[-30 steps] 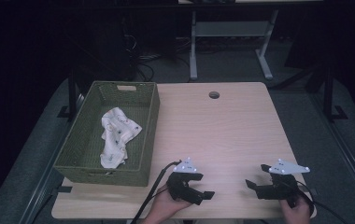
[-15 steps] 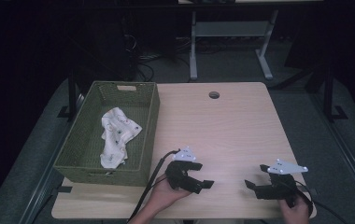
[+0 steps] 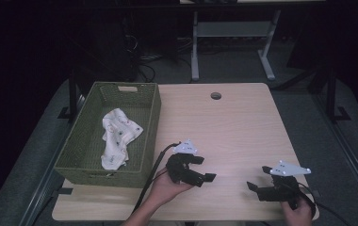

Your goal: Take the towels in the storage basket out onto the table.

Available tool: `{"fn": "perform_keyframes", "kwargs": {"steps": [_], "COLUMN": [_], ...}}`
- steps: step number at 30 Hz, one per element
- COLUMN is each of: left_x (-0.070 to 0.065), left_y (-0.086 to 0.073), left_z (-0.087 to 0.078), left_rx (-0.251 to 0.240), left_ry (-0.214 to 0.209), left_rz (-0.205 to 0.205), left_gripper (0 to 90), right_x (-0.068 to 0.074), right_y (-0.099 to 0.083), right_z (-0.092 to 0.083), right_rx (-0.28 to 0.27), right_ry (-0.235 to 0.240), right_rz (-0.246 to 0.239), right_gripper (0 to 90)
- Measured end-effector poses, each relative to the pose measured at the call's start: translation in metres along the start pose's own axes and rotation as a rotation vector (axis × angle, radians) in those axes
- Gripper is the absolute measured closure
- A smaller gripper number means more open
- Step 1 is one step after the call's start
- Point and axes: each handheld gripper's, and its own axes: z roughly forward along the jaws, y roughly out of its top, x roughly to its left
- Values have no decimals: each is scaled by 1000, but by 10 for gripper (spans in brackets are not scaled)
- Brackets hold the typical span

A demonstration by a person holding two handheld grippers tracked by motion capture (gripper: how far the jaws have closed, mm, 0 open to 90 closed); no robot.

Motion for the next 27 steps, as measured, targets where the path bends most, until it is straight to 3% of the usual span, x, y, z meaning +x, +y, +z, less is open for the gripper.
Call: {"fn": "perform_keyframes", "kwargs": {"steps": [14,27], "left_x": [1,5], "left_y": [15,34], "left_z": [-19,-51], "left_rx": [16,38], "left_ry": [11,24], "left_rz": [44,77], "left_gripper": [219,231], "right_x": [-1,-1], "right_y": [0,1], "right_z": [1,-1], "right_rx": [0,-6], "right_ry": [2,1], "right_rz": [3,5], "right_gripper": [140,140]}}
